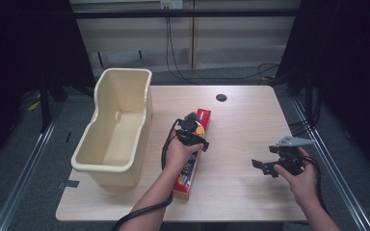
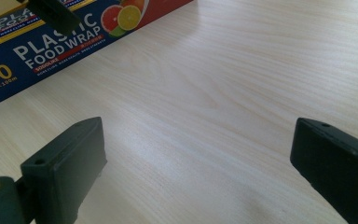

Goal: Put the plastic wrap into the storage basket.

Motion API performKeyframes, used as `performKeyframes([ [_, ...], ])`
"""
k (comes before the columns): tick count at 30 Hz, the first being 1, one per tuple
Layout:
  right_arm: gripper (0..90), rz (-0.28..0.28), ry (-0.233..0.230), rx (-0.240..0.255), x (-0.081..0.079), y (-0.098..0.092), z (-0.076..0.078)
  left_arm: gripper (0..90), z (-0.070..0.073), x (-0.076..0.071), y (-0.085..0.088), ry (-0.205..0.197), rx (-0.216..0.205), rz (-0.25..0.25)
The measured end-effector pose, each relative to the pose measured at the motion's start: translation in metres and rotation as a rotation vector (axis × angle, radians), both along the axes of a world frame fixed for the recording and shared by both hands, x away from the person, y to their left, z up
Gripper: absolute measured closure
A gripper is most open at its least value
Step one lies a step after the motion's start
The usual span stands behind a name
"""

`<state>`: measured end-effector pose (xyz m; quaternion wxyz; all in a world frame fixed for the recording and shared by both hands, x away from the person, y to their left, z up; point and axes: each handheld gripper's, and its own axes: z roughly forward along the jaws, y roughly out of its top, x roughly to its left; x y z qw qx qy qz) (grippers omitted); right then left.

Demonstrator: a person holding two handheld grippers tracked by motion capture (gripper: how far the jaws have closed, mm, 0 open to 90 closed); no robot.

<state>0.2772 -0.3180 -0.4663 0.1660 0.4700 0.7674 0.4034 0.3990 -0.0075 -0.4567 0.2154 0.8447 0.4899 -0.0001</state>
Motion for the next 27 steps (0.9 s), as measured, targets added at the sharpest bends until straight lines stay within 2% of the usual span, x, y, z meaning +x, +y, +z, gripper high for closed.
performKeyframes([
  [2,2.9,-0.003,-0.002,0.0,0.0,-0.001,0.0,25.0,-0.002,-0.001,-0.001,-0.015,0.018,-0.033],
  [3,2.9,-0.003,0.0,0.003,0.0,-0.001,0.0,25.7,-0.002,0.0,0.0,-0.009,0.014,-0.029],
  [4,2.9,-0.003,0.0,0.003,0.0,-0.001,0.0,30.4,-0.002,0.0,0.002,-0.012,0.009,-0.017],
  [6,2.9,-0.004,0.0,0.004,0.0,-0.001,0.0,30.3,-0.002,0.002,0.005,-0.002,-0.005,-0.023],
  [8,2.9,-0.003,0.0,0.005,0.0,-0.001,0.0,30.8,-0.004,0.002,0.004,0.044,0.002,0.009],
  [11,2.9,-0.004,0.001,0.005,0.0,-0.001,0.0,30.1,-0.007,0.002,0.001,0.045,0.009,0.012],
  [14,2.9,0.001,-0.004,0.006,0.0,-0.001,0.0,34.9,-0.003,0.003,-0.002,0.06,0.05,0.022],
  [15,2.9,0.001,-0.004,0.006,0.0,-0.001,0.0,34.9,-0.001,0.004,-0.004,0.068,0.075,0.032],
  [16,2.9,0.001,-0.003,0.005,0.0,-0.001,0.0,36.5,0.001,0.005,-0.005,0.069,0.099,0.017],
  [17,2.9,0.0,-0.001,0.004,0.0,-0.001,0.001,38.3,0.003,0.005,-0.007,0.072,0.122,0.027],
  [19,2.9,0.0,-0.002,0.007,0.0,-0.001,0.001,39.8,0.004,0.006,-0.008,0.073,0.158,-0.005],
  [21,2.9,-0.001,0.0,0.009,0.0,-0.002,0.001,40.4,0.006,0.007,-0.006,0.109,0.164,0.0],
  [24,2.9,0.004,-0.003,0.01,0.0,-0.002,0.001,40.7,0.008,0.01,-0.003,0.153,0.125,0.008],
  [27,2.9,0.011,-0.007,0.013,0.001,-0.002,0.001,40.8,0.015,0.011,-0.003,0.16,0.139,0.001],
])
